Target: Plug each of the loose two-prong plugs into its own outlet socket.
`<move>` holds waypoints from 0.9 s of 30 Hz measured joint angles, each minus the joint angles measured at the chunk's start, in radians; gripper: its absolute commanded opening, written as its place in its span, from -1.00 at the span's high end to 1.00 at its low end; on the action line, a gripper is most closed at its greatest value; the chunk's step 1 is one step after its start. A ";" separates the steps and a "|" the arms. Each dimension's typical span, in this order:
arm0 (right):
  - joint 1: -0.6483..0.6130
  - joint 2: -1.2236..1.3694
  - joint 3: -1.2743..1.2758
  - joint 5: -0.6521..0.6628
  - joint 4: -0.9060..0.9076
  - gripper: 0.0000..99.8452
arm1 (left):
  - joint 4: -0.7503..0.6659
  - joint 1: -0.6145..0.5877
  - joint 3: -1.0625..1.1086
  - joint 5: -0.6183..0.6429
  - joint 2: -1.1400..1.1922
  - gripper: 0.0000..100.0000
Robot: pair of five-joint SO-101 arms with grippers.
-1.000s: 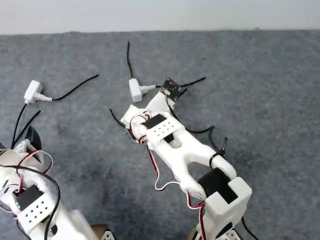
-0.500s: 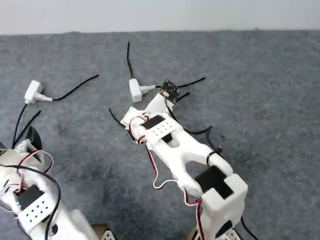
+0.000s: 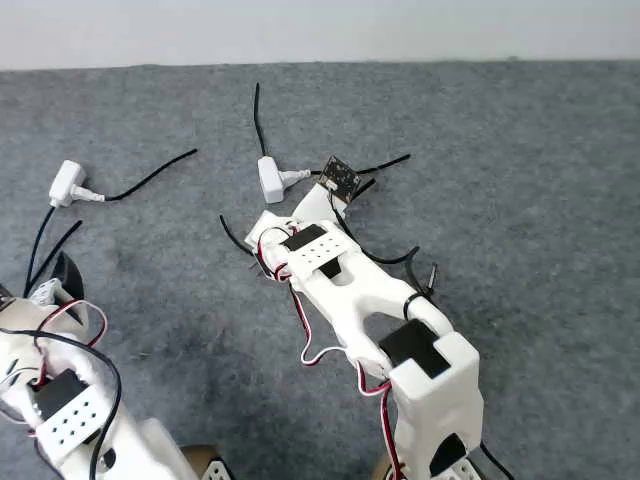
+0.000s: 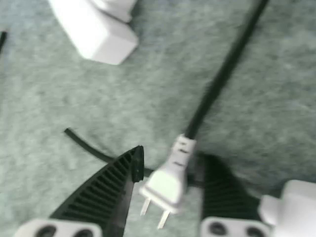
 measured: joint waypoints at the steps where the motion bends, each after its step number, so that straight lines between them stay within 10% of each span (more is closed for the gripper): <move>1: 0.002 0.003 0.002 0.002 0.000 0.92 | 0.000 0.000 0.000 0.000 0.000 0.37; 27: -0.006 -0.048 0.000 0.126 0.044 0.98 | 0.000 0.032 0.000 -0.009 0.000 0.37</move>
